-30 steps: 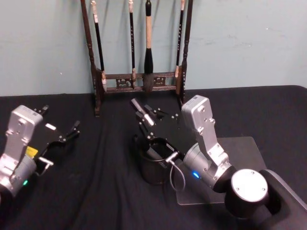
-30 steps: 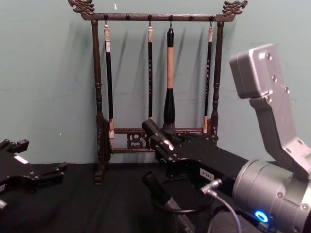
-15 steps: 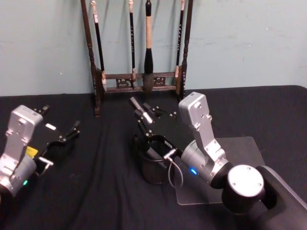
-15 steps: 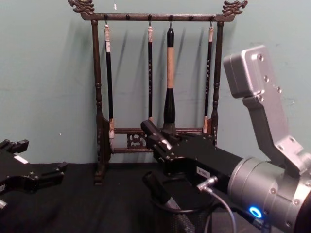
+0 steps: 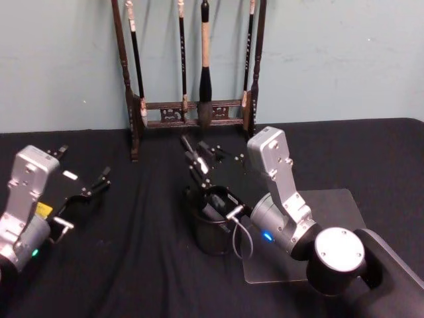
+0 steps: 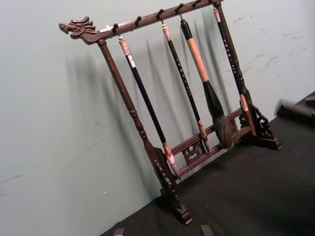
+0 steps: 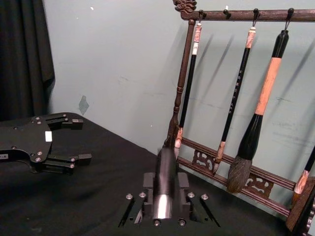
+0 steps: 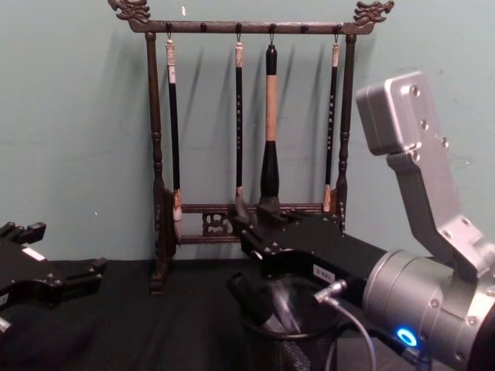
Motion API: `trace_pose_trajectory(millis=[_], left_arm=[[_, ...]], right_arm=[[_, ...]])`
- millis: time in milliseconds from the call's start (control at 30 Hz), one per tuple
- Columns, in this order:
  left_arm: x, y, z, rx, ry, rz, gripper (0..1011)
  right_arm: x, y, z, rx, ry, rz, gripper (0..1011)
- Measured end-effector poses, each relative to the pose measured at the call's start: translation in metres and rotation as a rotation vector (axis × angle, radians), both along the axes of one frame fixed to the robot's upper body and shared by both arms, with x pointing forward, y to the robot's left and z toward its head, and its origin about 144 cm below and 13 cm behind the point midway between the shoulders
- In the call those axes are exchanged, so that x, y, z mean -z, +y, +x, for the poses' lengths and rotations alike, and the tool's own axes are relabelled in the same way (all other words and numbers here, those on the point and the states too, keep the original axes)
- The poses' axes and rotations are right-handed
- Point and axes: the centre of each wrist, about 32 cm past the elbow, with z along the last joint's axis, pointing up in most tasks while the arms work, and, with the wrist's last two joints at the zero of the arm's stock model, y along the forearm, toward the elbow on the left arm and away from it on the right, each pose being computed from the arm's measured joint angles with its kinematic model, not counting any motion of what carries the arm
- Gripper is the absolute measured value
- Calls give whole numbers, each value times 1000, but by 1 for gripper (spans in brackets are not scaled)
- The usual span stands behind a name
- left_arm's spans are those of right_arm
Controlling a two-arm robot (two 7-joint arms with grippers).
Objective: Pick up the water-based marker from the table and place it into the pen holder.
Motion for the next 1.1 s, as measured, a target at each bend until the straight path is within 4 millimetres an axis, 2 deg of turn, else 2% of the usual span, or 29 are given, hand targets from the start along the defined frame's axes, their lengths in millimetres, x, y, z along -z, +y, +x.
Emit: trace_pose_trajectory(millis=[300, 533, 800, 1100], left_arm=[[0, 0, 0, 0, 0, 0, 1009], [0, 0, 0, 0, 0, 0, 1009], [0, 0, 0, 0, 0, 0, 1008], [0, 0, 0, 0, 0, 0, 1009]], right_arm=[[0, 0, 0, 0, 0, 0, 563], [0, 0, 0, 0, 0, 0, 815], [0, 0, -1, 0, 0, 0, 1002], [0, 0, -1, 0, 1, 0, 1002]])
